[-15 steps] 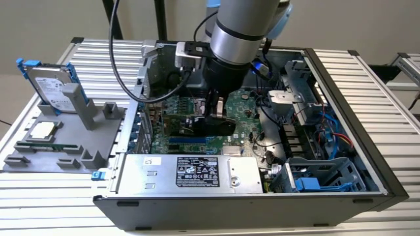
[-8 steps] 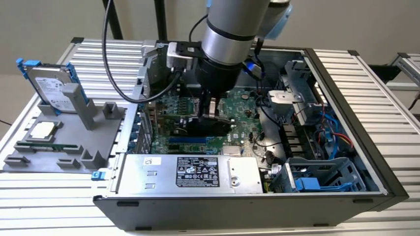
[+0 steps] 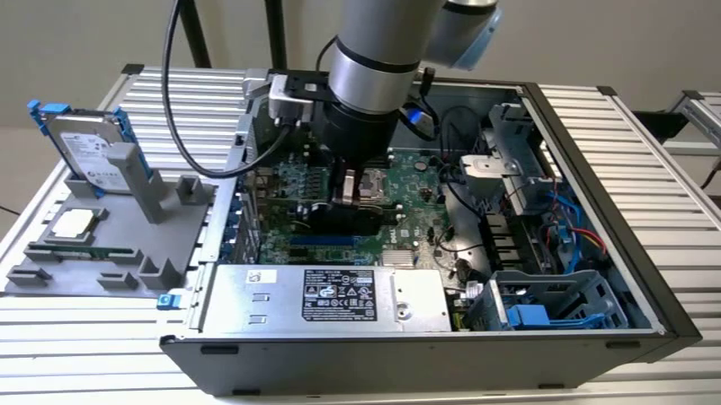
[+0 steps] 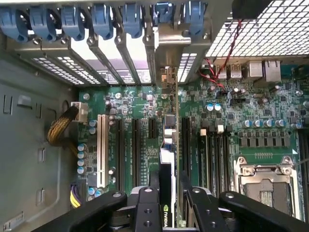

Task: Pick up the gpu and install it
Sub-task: 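Insert the gpu into the slot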

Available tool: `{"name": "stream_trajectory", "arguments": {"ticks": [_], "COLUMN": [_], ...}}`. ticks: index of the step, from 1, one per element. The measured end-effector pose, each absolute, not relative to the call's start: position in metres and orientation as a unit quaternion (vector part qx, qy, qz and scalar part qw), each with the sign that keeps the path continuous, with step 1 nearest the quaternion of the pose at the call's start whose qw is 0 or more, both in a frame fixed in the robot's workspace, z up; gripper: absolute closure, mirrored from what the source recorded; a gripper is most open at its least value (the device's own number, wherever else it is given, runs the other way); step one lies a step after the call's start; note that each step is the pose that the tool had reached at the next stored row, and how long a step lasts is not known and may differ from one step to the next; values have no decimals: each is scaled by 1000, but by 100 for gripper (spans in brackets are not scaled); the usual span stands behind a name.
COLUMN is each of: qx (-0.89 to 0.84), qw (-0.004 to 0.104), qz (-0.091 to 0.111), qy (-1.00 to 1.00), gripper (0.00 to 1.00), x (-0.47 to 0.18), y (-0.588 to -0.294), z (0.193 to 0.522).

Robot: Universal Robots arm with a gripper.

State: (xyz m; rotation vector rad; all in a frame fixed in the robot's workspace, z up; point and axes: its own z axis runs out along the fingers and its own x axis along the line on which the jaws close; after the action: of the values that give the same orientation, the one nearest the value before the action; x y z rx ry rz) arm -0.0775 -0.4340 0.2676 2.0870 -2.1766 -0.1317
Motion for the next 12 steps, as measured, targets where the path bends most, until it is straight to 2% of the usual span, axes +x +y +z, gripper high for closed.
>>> {"name": "stream_trajectory", "arguments": {"ticks": [12], "qx": [686], "qw": [63], "qz": [-41], "qy": [-724], "gripper": [100], "x": [-81], "y": [-434], "z": [262]}}
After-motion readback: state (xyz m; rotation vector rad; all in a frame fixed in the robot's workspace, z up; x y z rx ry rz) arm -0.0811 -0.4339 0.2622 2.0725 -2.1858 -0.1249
